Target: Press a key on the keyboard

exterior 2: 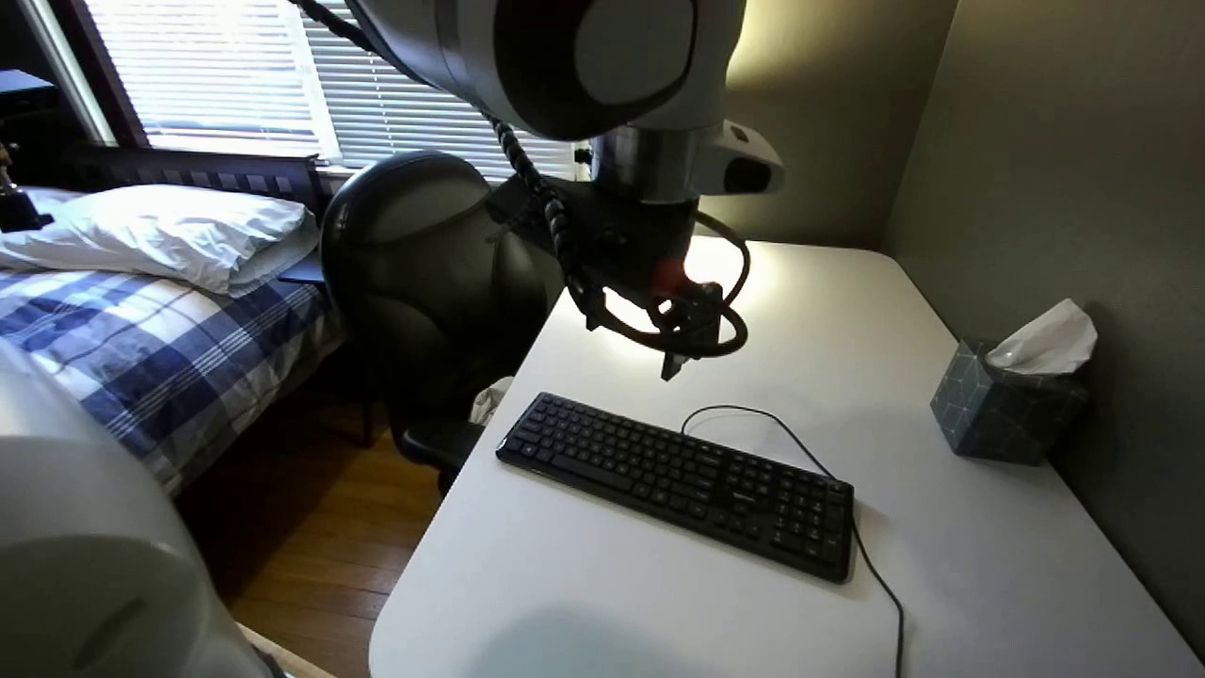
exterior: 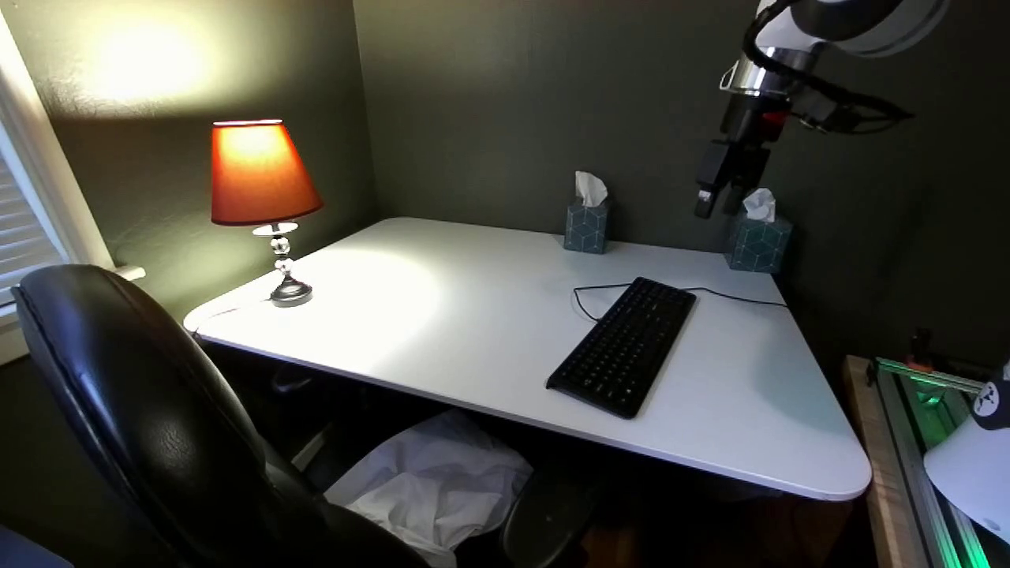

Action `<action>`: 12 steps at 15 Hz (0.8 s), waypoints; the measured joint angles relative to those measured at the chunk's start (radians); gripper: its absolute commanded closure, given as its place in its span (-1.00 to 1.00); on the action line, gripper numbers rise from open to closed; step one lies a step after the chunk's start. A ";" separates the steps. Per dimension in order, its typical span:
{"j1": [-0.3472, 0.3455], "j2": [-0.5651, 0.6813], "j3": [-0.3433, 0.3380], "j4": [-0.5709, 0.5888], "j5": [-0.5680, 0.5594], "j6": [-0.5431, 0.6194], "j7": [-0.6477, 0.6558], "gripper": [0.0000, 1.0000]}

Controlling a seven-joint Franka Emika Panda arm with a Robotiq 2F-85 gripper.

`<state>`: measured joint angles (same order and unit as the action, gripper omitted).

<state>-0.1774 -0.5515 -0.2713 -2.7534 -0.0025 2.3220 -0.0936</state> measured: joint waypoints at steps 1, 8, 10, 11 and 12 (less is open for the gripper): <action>-0.001 0.035 0.000 0.000 0.009 0.031 0.000 -1.00; -0.001 0.238 -0.007 -0.001 0.095 0.220 0.000 -0.95; -0.001 0.290 -0.008 0.000 0.124 0.258 -0.001 -0.45; -0.001 0.313 -0.008 0.000 0.141 0.274 -0.001 -0.45; 0.000 0.335 -0.008 0.000 0.157 0.287 -0.004 -0.30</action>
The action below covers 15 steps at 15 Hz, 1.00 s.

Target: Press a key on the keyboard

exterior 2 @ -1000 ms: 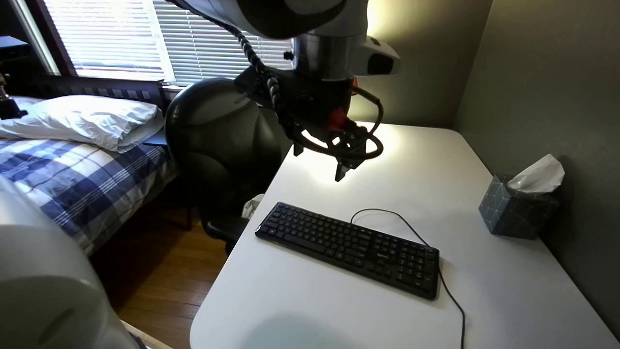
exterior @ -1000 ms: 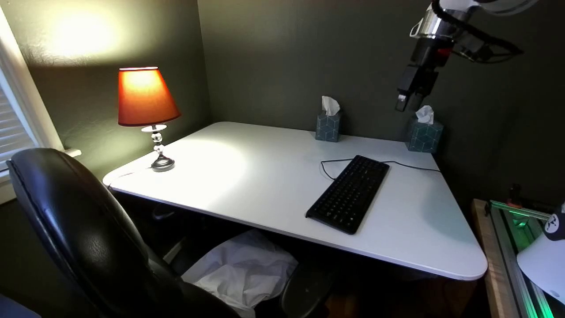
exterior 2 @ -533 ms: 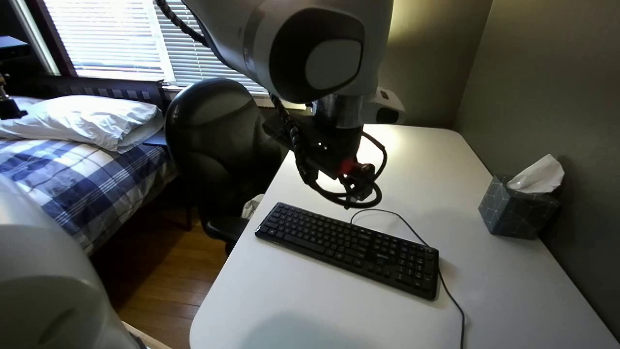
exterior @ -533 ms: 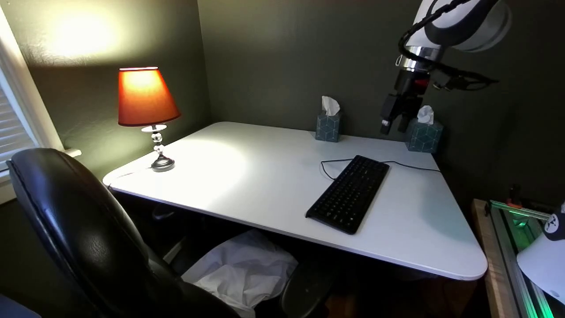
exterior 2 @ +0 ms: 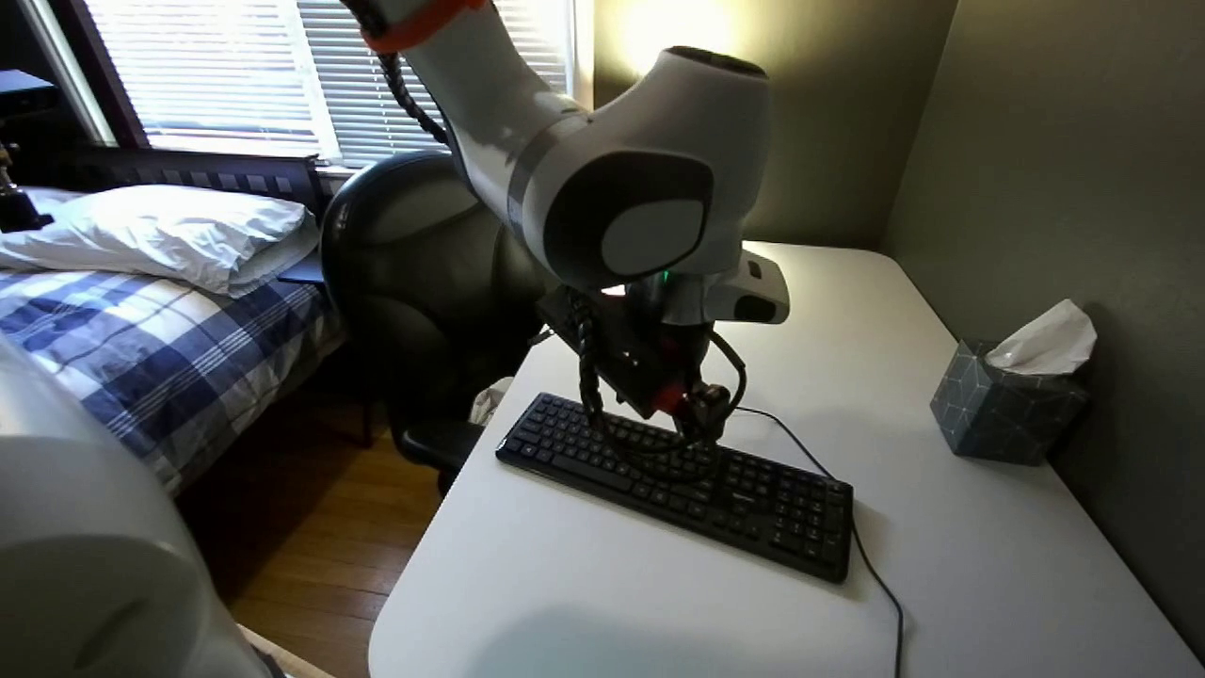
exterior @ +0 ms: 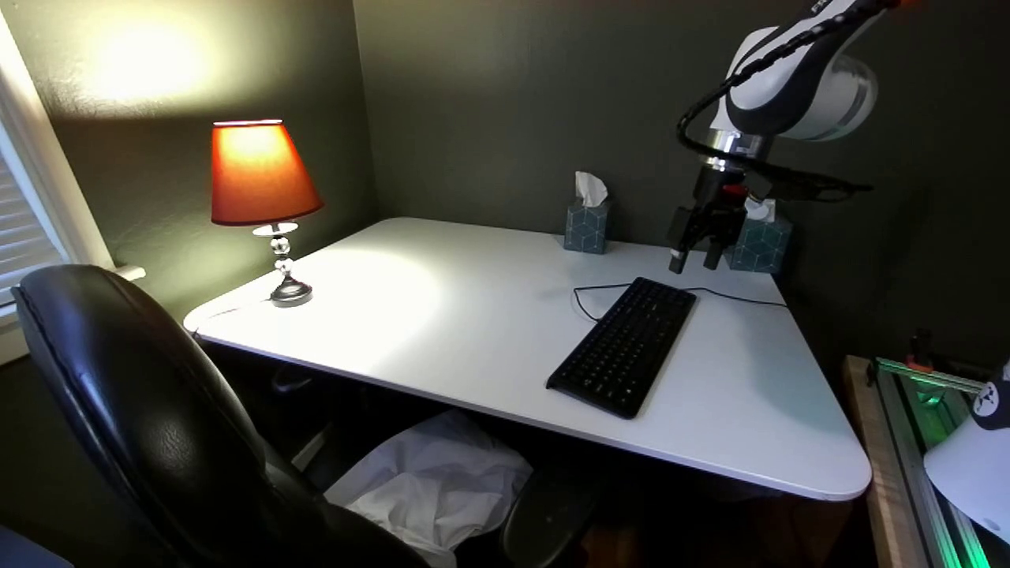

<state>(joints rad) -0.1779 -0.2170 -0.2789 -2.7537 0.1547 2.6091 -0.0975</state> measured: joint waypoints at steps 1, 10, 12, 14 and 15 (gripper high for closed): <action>0.000 0.021 0.000 0.000 0.019 0.008 -0.004 -0.14; 0.010 0.157 0.014 0.015 0.203 0.066 -0.031 1.00; 0.015 0.185 0.018 0.025 0.243 0.090 -0.031 1.00; 0.022 0.215 0.022 0.038 0.277 0.108 -0.031 1.00; 0.024 0.230 0.024 0.046 0.294 0.115 -0.032 1.00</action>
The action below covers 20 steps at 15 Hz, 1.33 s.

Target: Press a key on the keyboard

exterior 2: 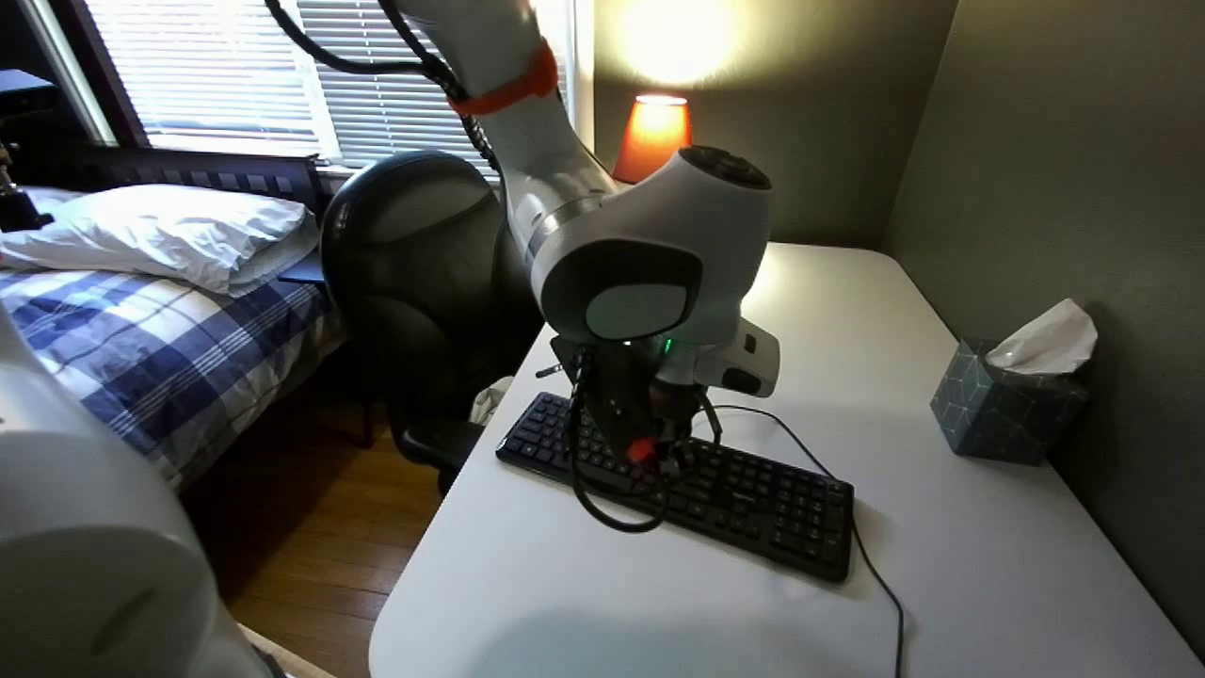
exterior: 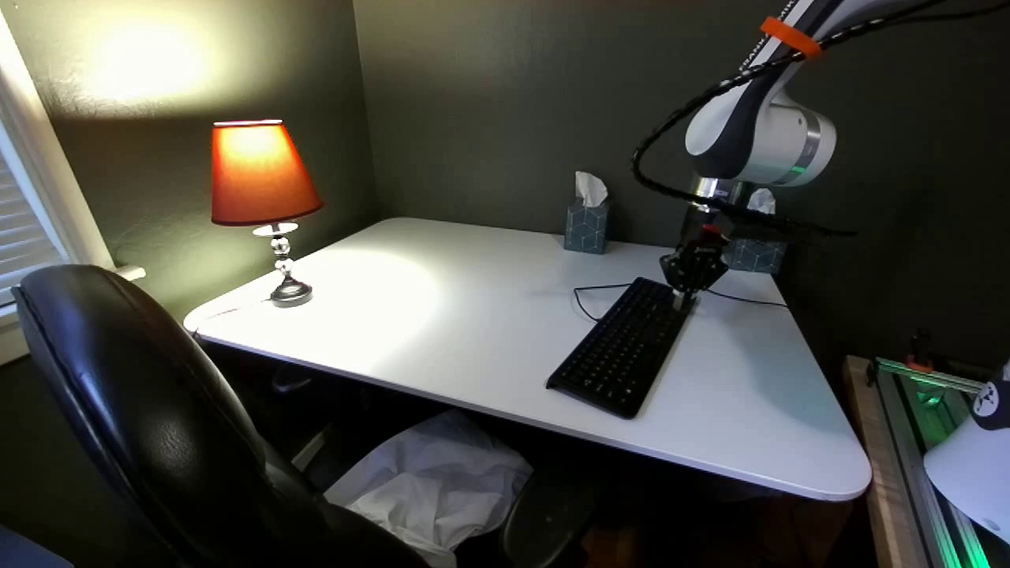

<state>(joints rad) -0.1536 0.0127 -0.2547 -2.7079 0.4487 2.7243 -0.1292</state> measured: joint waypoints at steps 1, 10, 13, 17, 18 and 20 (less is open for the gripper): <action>0.002 0.015 0.002 0.009 0.015 0.002 -0.001 1.00; 0.003 0.138 0.020 0.082 0.074 0.002 -0.002 1.00; 0.001 0.168 0.020 0.098 0.074 0.003 -0.001 1.00; -0.003 0.197 0.020 0.116 0.076 0.003 -0.001 1.00; -0.005 0.203 0.020 0.120 0.076 0.003 -0.001 1.00; -0.009 0.212 0.020 0.125 0.076 0.003 -0.001 1.00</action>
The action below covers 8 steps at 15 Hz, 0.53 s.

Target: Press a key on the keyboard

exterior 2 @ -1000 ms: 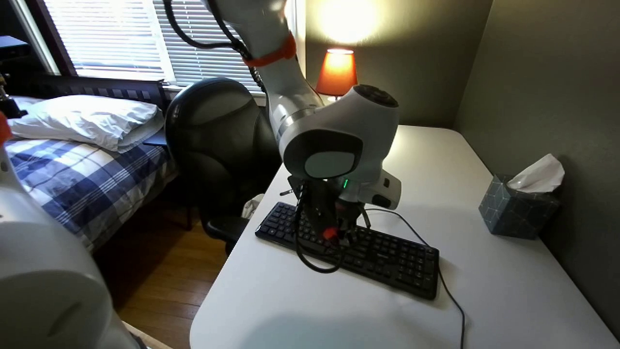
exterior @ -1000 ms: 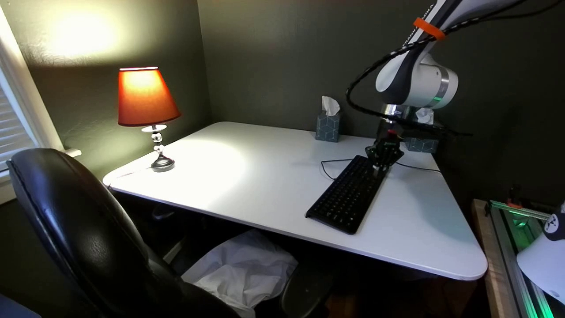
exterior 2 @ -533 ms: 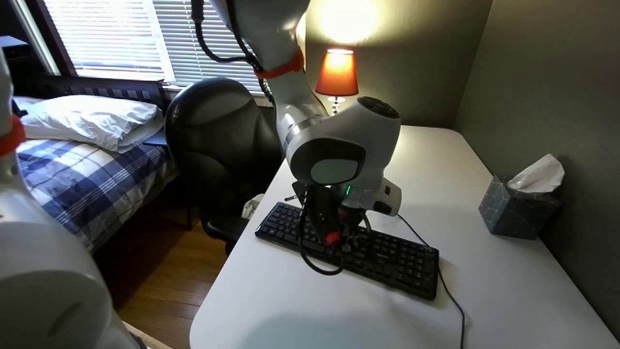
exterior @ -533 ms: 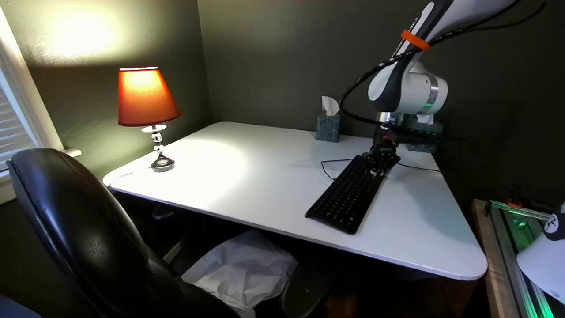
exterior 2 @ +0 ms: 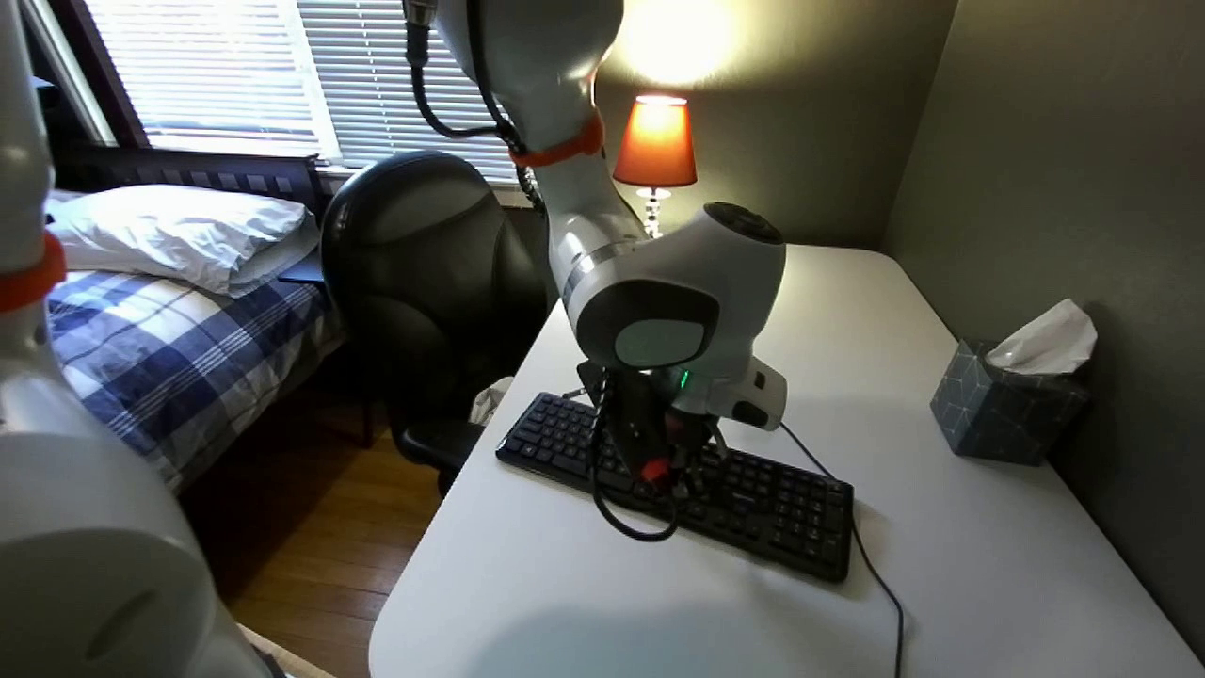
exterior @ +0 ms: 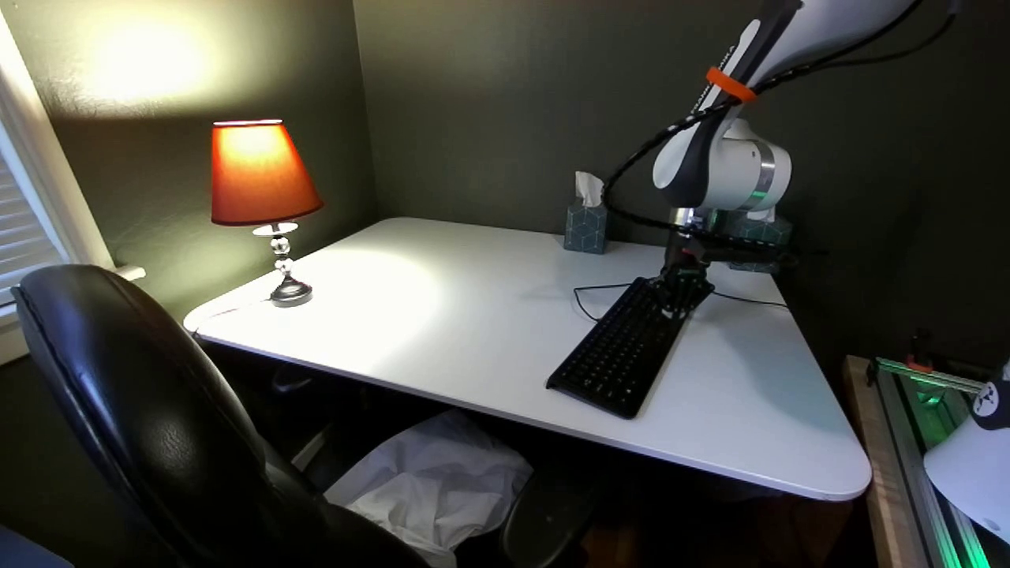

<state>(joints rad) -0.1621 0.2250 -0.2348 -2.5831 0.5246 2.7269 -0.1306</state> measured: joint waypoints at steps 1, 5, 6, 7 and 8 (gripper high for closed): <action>-0.002 0.005 0.000 0.003 0.000 0.000 0.000 1.00; -0.011 0.022 0.000 0.011 0.000 0.000 0.000 1.00; -0.012 0.026 0.000 0.014 0.000 0.000 0.000 1.00; -0.013 0.029 0.000 0.016 0.000 0.000 0.000 1.00; -0.013 0.032 0.000 0.019 0.000 0.000 -0.001 1.00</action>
<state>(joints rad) -0.1754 0.2570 -0.2350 -2.5642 0.5246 2.7269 -0.1311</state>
